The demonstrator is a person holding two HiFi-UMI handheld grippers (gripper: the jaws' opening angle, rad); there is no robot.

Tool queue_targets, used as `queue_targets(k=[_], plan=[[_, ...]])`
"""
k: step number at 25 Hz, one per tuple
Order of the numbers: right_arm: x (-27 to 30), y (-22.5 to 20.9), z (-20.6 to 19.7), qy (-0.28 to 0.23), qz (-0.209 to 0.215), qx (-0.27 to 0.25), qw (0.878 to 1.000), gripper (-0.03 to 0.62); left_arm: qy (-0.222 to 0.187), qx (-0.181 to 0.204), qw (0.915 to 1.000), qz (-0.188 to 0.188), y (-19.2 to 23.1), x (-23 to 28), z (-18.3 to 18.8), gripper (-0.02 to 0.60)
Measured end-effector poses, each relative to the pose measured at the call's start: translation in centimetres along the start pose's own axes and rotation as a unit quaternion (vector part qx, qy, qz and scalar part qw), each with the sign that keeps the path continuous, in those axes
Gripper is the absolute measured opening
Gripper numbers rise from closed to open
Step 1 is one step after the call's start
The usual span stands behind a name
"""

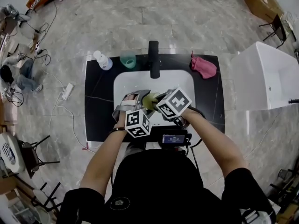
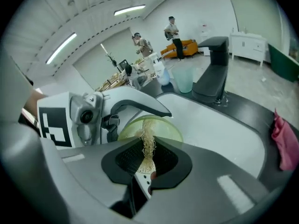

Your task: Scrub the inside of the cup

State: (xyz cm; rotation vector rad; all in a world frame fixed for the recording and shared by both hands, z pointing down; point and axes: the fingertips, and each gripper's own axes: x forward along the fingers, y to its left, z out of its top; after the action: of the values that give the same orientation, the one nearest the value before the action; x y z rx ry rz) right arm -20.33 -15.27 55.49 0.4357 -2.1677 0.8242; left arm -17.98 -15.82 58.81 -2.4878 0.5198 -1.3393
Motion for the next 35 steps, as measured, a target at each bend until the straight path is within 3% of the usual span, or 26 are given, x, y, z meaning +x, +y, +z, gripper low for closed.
queue_targets(k=[6, 10, 15, 19, 25, 29, 33, 35], plan=[[-0.3, -0.3, 0.6, -0.017, 0.032, 0.092, 0.995, 0.043, 0.013, 0.011, 0.9983, 0.055, 0.9, 0.3, -0.1, 0.367], [-0.6, -0.6, 0.9, -0.023, 0.029, 0.106, 0.994, 0.043, 0.010, -0.006, 0.9990, 0.043, 0.7, 0.4, -0.2, 0.367], [-0.9, -0.4, 1.1, -0.016, -0.003, 0.011, 1.000, 0.043, -0.004, -0.024, 0.9997, 0.010, 0.1, 0.3, -0.1, 0.367], [-1.4, 0.1, 1.2, -0.010, -0.032, -0.103, 0.994, 0.043, -0.021, -0.046, 0.9983, -0.028, -0.5, 0.0, 0.2, 0.367], [-1.6, 0.6, 0.7, -0.008, -0.060, -0.258, 0.964, 0.043, -0.048, -0.082, 0.9910, -0.095, -1.3, -0.8, 0.8, 0.367], [-2.0, 0.7, 0.3, -0.003, -0.075, -0.346, 0.935, 0.044, -0.065, -0.113, 0.9821, -0.136, -1.6, -1.5, 1.2, 0.367], [-2.9, 0.8, 0.6, -0.013, -0.094, -0.407, 0.909, 0.044, -0.074, -0.137, 0.9757, -0.154, -1.5, -1.8, 1.2, 0.367], [-3.2, 0.7, 0.8, -0.019, -0.104, -0.419, 0.902, 0.044, -0.073, -0.141, 0.9752, -0.154, -1.3, -1.8, 1.0, 0.367]])
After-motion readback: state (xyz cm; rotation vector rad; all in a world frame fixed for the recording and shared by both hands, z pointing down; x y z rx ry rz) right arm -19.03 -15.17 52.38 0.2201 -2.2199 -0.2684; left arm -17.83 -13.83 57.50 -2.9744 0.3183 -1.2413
